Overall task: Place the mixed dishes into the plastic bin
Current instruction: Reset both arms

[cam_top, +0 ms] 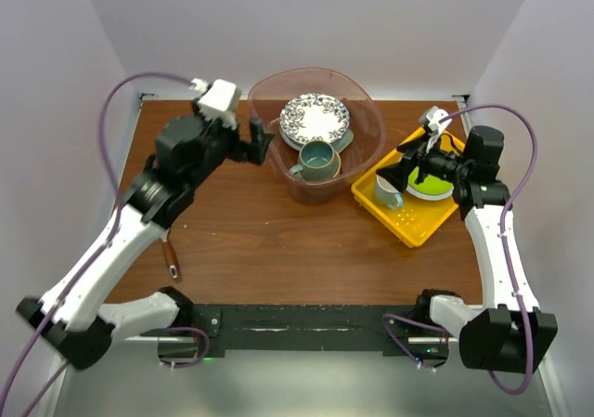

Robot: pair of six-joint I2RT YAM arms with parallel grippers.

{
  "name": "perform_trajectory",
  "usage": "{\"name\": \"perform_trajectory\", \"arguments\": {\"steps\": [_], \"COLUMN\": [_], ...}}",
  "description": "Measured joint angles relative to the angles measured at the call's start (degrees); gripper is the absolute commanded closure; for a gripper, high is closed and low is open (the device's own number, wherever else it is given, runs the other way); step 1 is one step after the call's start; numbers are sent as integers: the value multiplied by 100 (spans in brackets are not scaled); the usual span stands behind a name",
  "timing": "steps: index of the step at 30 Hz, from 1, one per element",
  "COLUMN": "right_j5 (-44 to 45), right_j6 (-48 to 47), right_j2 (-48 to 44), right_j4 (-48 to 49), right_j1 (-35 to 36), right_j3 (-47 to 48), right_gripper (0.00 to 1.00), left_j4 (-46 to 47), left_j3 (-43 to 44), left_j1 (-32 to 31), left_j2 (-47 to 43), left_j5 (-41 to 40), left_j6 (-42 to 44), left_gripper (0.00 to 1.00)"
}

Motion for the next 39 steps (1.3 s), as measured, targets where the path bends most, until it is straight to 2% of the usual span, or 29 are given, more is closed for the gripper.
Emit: {"name": "perform_trajectory", "arguments": {"steps": [7,14,19,27,39], "right_j5": [898,2232,2861,2964,3348], "right_j6": [376,1115,1322,922,1130], "right_j2": [-205,-450,-682,-861,-907], "right_j4": [-205,-452,-678,-1152,-1298], "right_j1": [-4,-4,-17,-17,-17], "right_j3": [522,898,1036,1174,1270], "right_gripper": [2,2,2,2,2], "left_j4": [286,105,-105,-411,-820], "left_j3": [-1528,-2138,-2299,-2323,-2210], "left_j1": [190,195,195,195,195], "left_j2": [-2002,-3147,-3362,-3499,-3729], "left_j5": [-435,-927,-1051,-1071,-1073], "left_j6": [-4,-33,-79,-138,-238], "left_gripper": [0,0,0,0,0]}}
